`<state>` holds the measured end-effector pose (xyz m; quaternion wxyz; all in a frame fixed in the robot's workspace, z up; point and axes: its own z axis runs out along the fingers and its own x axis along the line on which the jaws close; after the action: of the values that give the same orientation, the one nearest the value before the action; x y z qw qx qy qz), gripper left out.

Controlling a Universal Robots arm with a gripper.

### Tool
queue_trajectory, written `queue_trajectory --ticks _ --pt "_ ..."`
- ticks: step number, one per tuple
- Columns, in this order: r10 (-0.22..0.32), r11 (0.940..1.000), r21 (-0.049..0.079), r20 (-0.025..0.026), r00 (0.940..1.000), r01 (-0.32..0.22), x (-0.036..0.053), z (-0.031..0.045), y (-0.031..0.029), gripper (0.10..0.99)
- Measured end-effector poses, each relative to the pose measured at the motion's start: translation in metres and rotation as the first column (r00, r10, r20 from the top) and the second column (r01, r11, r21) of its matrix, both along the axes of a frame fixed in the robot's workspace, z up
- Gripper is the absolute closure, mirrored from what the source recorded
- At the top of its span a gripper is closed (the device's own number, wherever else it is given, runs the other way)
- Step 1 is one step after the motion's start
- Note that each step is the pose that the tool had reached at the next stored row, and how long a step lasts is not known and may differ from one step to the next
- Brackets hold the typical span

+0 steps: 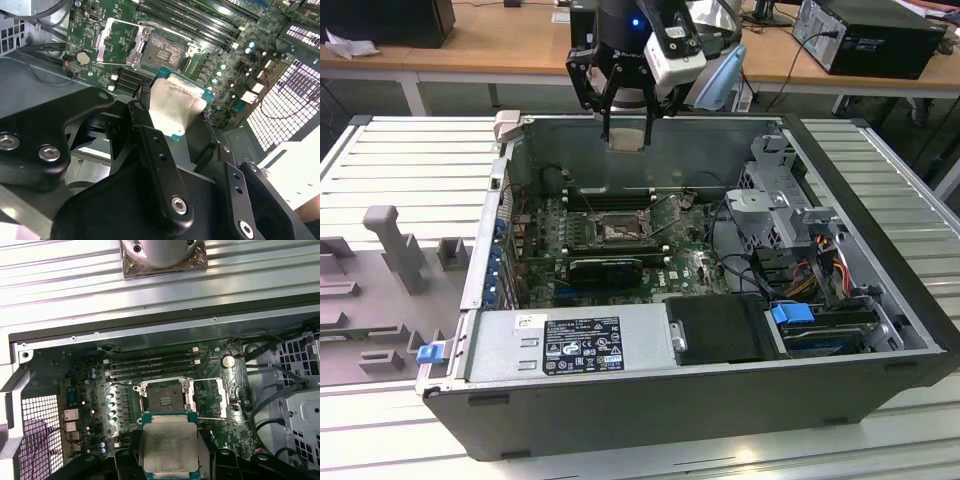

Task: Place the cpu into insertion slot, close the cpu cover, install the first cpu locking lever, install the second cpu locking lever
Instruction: 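Place the cpu into insertion slot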

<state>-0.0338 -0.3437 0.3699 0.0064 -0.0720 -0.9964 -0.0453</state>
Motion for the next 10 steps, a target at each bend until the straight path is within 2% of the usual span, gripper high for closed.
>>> queue_trajectory --ticks 10 --pt "-0.021 0.9998 0.000 0.0000 0.9998 0.021 0.0000 -0.0008 0.0000 0.557"
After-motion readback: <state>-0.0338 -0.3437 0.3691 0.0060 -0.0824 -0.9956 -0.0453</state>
